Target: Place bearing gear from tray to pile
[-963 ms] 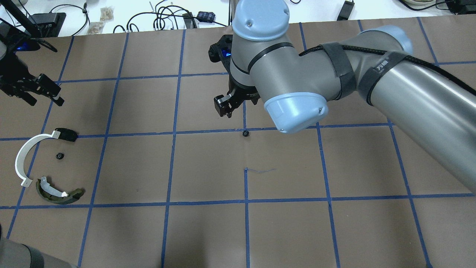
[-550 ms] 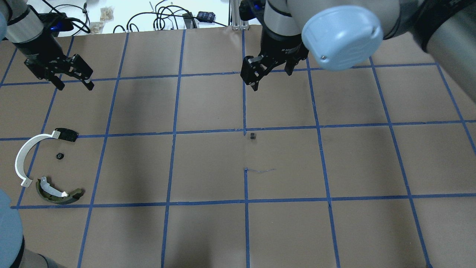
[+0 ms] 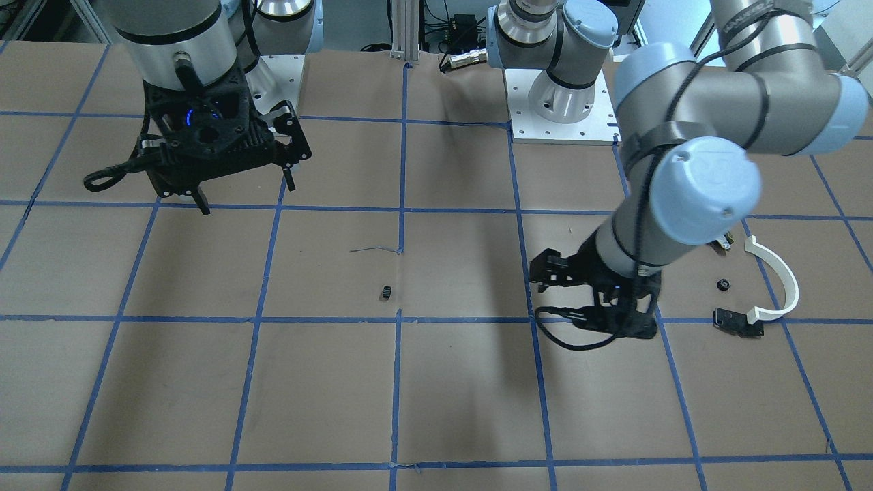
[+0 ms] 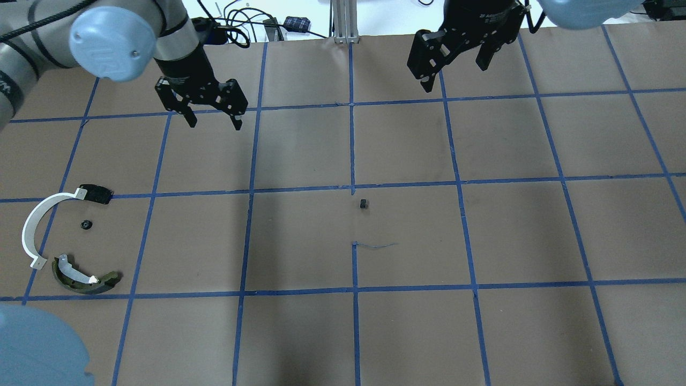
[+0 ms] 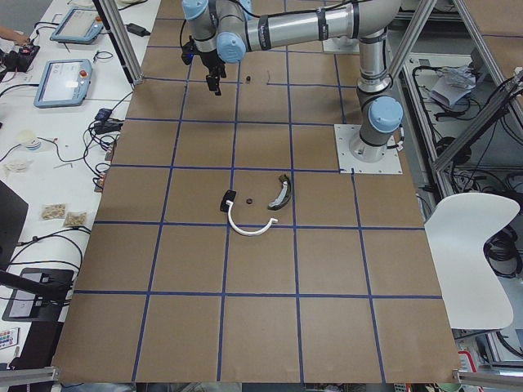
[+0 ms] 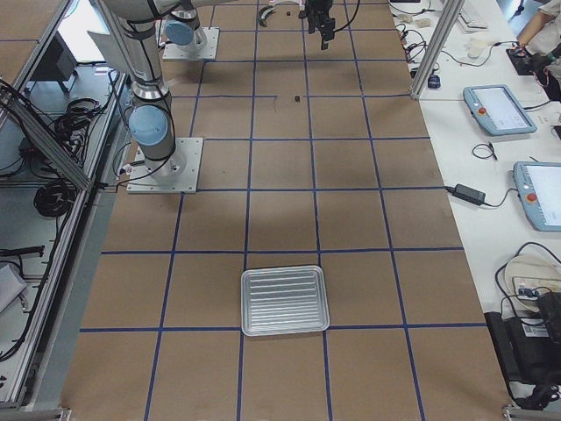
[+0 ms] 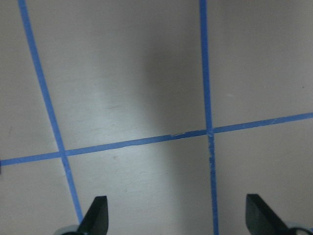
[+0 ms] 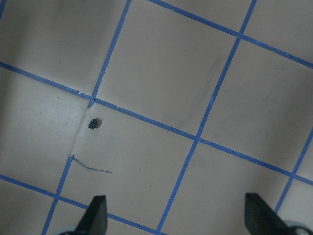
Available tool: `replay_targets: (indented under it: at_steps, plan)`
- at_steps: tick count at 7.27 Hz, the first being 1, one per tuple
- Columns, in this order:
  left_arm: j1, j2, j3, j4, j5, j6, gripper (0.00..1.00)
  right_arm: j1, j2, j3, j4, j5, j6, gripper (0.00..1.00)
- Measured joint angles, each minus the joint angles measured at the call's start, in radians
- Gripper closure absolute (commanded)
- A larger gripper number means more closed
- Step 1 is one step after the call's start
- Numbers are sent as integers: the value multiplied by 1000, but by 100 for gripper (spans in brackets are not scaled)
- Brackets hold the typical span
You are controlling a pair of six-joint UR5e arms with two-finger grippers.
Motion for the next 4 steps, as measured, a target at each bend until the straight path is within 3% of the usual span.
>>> replay_targets:
  at_steps: [4]
  plan:
    - [-175, -35, -207, 294, -120, -256, 0, -51, -9, 30, -35, -1, 7, 0]
